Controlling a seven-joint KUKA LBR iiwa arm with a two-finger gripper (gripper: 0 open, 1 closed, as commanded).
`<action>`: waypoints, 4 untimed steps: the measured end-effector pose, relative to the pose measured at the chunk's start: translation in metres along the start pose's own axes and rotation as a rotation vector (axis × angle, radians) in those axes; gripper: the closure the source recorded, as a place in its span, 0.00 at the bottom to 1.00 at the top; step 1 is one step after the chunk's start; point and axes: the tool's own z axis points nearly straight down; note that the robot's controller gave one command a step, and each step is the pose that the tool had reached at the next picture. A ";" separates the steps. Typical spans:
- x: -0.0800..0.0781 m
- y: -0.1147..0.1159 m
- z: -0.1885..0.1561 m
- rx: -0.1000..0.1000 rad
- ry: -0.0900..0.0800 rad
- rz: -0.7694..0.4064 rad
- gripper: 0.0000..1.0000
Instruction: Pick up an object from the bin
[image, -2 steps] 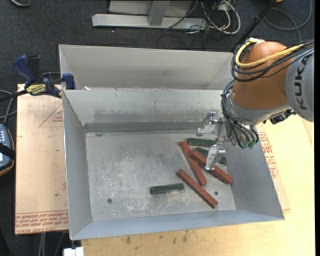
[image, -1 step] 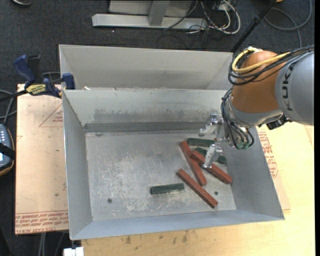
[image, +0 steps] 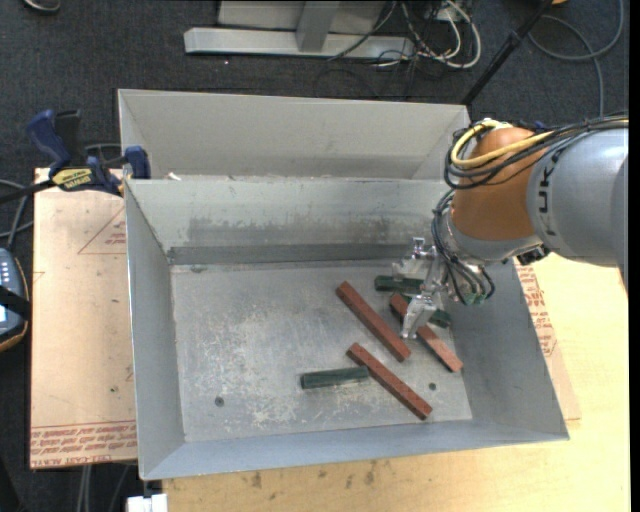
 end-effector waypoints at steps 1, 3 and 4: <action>0.003 0.002 -0.010 0.005 -0.003 0.002 0.00; 0.000 0.007 -0.006 0.000 -0.006 0.087 1.00; 0.000 0.007 -0.006 0.000 -0.006 0.086 1.00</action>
Offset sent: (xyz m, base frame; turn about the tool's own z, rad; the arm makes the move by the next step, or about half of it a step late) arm 0.0000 0.0000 0.0000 0.0000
